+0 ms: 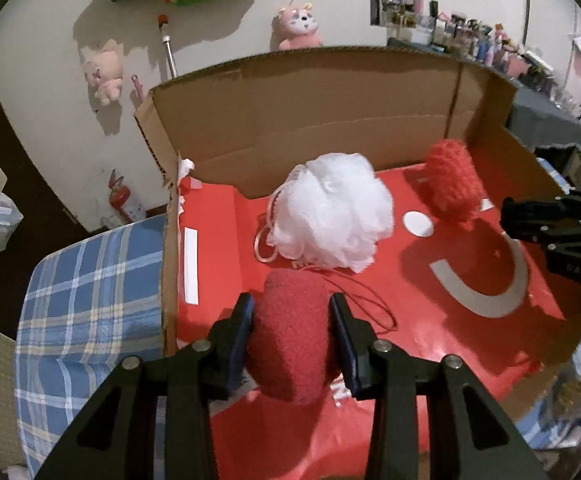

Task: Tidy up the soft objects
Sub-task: 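Lower the red sponge and black plush onto the box liner and open both tools, then withdraw both tools from the box toward the soft items on the table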

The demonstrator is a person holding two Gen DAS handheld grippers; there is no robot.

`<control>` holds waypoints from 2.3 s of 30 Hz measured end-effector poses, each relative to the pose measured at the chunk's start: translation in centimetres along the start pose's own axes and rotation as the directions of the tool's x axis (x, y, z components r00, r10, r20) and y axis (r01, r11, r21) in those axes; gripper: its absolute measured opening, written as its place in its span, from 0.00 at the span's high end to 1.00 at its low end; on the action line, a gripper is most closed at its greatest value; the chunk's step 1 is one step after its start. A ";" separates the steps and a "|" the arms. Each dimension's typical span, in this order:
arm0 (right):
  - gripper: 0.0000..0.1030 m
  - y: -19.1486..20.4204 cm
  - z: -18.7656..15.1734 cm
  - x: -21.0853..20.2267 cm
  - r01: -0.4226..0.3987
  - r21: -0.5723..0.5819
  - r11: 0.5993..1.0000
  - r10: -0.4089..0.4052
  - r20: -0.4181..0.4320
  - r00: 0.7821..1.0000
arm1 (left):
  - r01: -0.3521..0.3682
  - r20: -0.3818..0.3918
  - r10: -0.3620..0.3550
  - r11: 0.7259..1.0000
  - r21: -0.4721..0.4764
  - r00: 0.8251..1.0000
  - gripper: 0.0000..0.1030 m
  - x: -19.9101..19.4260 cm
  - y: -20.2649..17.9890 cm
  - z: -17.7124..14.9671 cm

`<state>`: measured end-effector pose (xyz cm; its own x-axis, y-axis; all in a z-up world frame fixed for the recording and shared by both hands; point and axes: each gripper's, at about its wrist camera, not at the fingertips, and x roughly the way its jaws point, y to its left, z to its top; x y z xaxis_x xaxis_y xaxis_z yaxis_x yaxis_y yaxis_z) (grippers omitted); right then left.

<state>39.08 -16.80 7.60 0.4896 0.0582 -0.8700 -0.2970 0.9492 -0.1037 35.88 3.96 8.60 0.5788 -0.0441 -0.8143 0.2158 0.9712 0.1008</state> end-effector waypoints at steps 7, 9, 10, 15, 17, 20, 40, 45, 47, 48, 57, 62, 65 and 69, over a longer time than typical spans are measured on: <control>0.70 0.1 1.1 3.0 0.040 -0.002 0.999 -0.041 -0.067 0.997 | -0.036 -0.054 0.035 0.999 -0.021 0.998 0.59 2.6 0.6 0.4; 0.70 0.2 1.2 3.5 0.053 -0.012 0.998 -0.054 -0.077 0.996 | -0.060 -0.047 0.060 0.998 -0.004 0.997 0.59 2.8 0.5 0.5; 0.70 0.3 1.2 3.6 0.059 -0.017 0.998 -0.060 -0.080 0.995 | -0.060 -0.048 0.060 0.998 -0.003 0.997 0.58 2.8 0.5 0.5; 0.70 0.3 1.0 3.7 0.068 -0.032 0.997 -0.070 -0.077 0.995 | -0.077 -0.055 0.077 0.997 0.009 0.995 0.58 2.9 0.3 0.5; 0.70 0.3 0.9 3.7 0.073 -0.037 0.997 -0.075 -0.077 0.994 | -0.094 -0.060 0.095 0.995 0.023 0.994 0.57 3.0 0.1 0.4; 0.70 1.1 1.2 3.9 0.083 -0.054 0.995 -0.087 -0.078 0.993 | -0.107 -0.066 0.109 0.994 0.037 0.992 0.54 3.2 0.1 0.5; 0.44 3.4 0.6 -0.3 0.112 -0.097 0.989 -0.112 0.011 0.994 | -0.039 0.074 0.039 0.999 -0.012 0.996 0.19 -2.3 0.3 0.3; 0.38 3.3 -0.1 -3.3 0.089 -0.068 0.994 -0.084 0.064 0.994 | 0.004 0.185 0.003 0.999 -0.038 0.983 0.04 -7.0 0.1 -0.4; 0.34 2.8 -0.5 -5.0 0.078 -0.060 0.995 -0.072 0.099 0.992 | 0.005 0.221 0.004 0.999 -0.041 0.975 0.04 -8.5 0.1 -0.7; 0.30 2.8 -0.6 -5.8 0.072 -0.054 0.996 -0.065 0.114 0.991 | 0.005 0.239 0.005 0.999 -0.042 0.971 0.03 -9.6 0.0 -0.9; 0.20 2.7 -3.7 -14.7 0.012 0.010 1.000 -0.015 0.295 0.956 | 0.075 0.399 -0.035 0.993 -0.086 0.916 0.00 -17.9 -1.0 -4.2; 0.18 3.4 -6.9 -19.8 0.002 0.023 1.000 -0.011 0.403 0.915 | 0.093 0.483 -0.036 0.991 -0.095 0.875 0.00 -22.0 -1.8 -6.7; 0.13 4.0 -9.0 -22.4 0.001 0.027 1.000 -0.013 0.459 0.888 | 0.092 0.519 -0.032 0.992 -0.091 0.854 0.00 -23.9 -2.5 -8.4; 0.12 4.8 -11.9 -24.9 -0.010 0.039 0.999 -0.012 0.523 0.852 | 0.087 0.563 -0.023 0.992 -0.089 0.826 0.00 -26.0 -3.6 -11.0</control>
<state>15.73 -17.41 23.04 0.8494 0.2001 -0.4884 -0.2696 0.9600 -0.0756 11.38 4.14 23.08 0.9162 -0.1902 -0.3526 0.1951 0.9805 -0.0218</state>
